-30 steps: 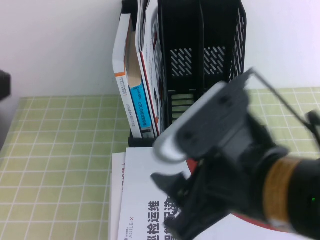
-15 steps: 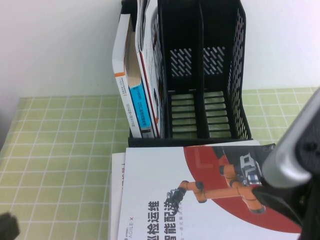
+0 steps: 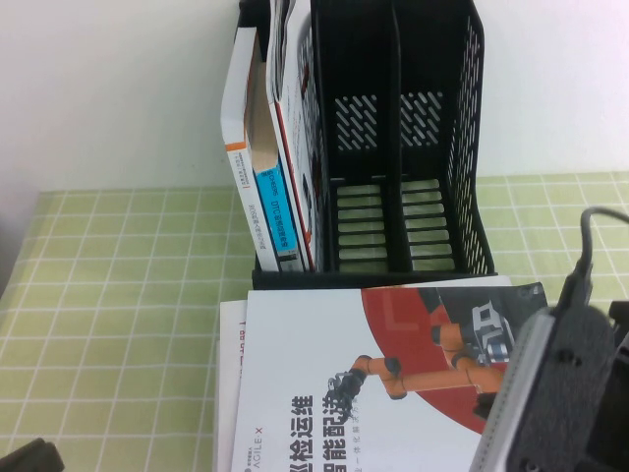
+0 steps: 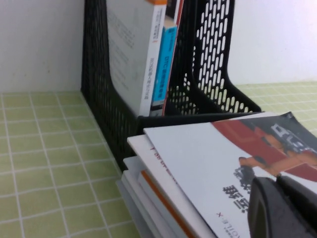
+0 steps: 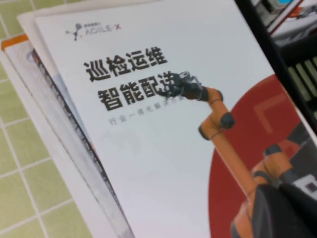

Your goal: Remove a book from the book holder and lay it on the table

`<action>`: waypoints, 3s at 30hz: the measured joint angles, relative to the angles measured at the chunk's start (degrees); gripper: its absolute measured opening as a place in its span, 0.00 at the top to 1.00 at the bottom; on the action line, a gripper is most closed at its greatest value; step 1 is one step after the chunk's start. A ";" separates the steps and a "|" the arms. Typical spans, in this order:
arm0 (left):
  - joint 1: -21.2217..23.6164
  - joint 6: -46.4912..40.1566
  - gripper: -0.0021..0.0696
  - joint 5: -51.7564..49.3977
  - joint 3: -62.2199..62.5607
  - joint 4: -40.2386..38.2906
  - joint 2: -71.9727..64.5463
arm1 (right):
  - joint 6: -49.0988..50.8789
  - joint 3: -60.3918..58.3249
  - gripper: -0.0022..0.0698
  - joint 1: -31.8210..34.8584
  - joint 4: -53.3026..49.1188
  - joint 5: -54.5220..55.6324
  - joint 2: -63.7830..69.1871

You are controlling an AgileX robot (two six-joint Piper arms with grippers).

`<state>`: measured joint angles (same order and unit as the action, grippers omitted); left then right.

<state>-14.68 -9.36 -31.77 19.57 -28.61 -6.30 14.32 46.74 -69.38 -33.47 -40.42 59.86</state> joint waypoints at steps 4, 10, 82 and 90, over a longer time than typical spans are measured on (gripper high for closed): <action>0.00 0.35 0.97 1.13 -2.90 2.87 0.00 | 10.21 -4.60 0.96 0.00 -7.17 7.30 0.00; 0.00 3.09 0.97 1.36 -6.03 13.62 0.00 | 31.87 -7.02 0.96 0.00 -28.89 6.89 0.00; 8.60 5.58 0.97 12.53 -20.84 17.88 5.44 | 55.95 -15.75 0.97 0.13 -45.69 3.34 -4.96; 8.60 5.58 0.97 12.45 -20.84 17.65 5.44 | 55.95 -15.75 0.97 0.13 -45.69 3.38 -4.96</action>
<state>-6.08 -3.78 -19.32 -1.27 -10.96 -0.86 70.27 30.99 -69.25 -79.16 -37.04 54.90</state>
